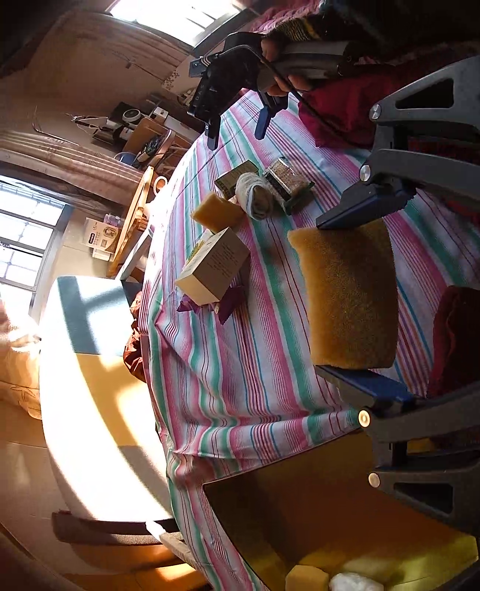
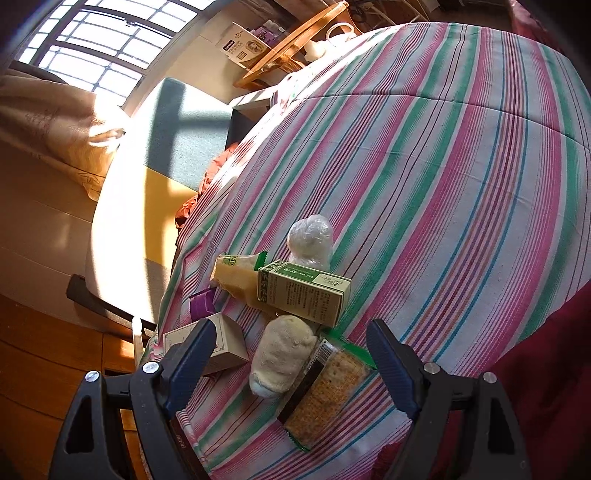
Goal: Organize objects
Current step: 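Grasp the large yellow sponge with the left tool, then grasp the green tea box with the right tool while the left tool holds the large sponge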
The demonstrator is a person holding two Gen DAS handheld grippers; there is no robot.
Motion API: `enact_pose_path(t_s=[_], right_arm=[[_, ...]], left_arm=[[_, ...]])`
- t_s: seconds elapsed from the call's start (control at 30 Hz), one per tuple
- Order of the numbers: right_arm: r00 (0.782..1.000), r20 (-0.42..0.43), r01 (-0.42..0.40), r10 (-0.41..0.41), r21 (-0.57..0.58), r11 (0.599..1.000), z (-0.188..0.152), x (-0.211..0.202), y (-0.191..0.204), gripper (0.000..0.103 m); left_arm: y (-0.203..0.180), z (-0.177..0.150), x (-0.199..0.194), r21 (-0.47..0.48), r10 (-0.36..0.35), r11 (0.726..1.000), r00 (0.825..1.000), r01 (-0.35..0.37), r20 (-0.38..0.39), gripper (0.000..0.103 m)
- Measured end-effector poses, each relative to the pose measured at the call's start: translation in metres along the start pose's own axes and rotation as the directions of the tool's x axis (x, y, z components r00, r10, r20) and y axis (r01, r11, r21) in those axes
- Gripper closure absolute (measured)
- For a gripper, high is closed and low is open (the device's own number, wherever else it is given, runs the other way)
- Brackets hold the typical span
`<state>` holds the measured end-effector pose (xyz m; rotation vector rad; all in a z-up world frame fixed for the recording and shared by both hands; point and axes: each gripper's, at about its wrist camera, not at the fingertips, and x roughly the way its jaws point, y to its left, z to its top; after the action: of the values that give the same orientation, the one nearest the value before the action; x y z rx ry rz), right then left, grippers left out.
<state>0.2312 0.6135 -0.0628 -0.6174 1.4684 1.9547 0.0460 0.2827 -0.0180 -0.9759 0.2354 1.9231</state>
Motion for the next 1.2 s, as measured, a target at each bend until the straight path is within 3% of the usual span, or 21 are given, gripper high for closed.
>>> enact_pose_path(t_s=[0.33, 0.8, 1.07, 1.1, 1.2], right_arm=[[0.989, -0.024, 0.149, -0.149, -0.003, 0.989, 0.011, 0.024, 0.011, 0.018], [0.990, -0.046, 0.136, -0.132, 0.089, 0.987, 0.023, 0.068, 0.005, 0.018], [0.985, -0.052, 0.167, -0.164, 0.057, 0.984, 0.023, 0.077, 0.010, 0.018], [0.984, -0.058, 0.171, -0.169, 0.046, 0.984, 0.022, 0.078, 0.010, 0.024], [0.983, -0.059, 0.176, -0.175, 0.020, 0.984, 0.021, 0.076, 0.012, 0.025]], left_arm=[[0.023, -0.009, -0.022, -0.054, 0.015, 0.998, 1.000, -0.014, 0.026, 0.032], [0.033, -0.016, -0.019, -0.084, 0.031, 0.996, 0.999, -0.031, 0.007, 0.032], [0.031, -0.018, -0.015, -0.078, 0.032, 0.996, 0.999, -0.032, -0.007, 0.032], [0.031, -0.018, -0.015, -0.077, 0.032, 0.996, 0.999, -0.032, -0.006, 0.032], [0.031, -0.019, -0.016, -0.079, 0.032, 0.996, 0.999, -0.032, -0.004, 0.032]])
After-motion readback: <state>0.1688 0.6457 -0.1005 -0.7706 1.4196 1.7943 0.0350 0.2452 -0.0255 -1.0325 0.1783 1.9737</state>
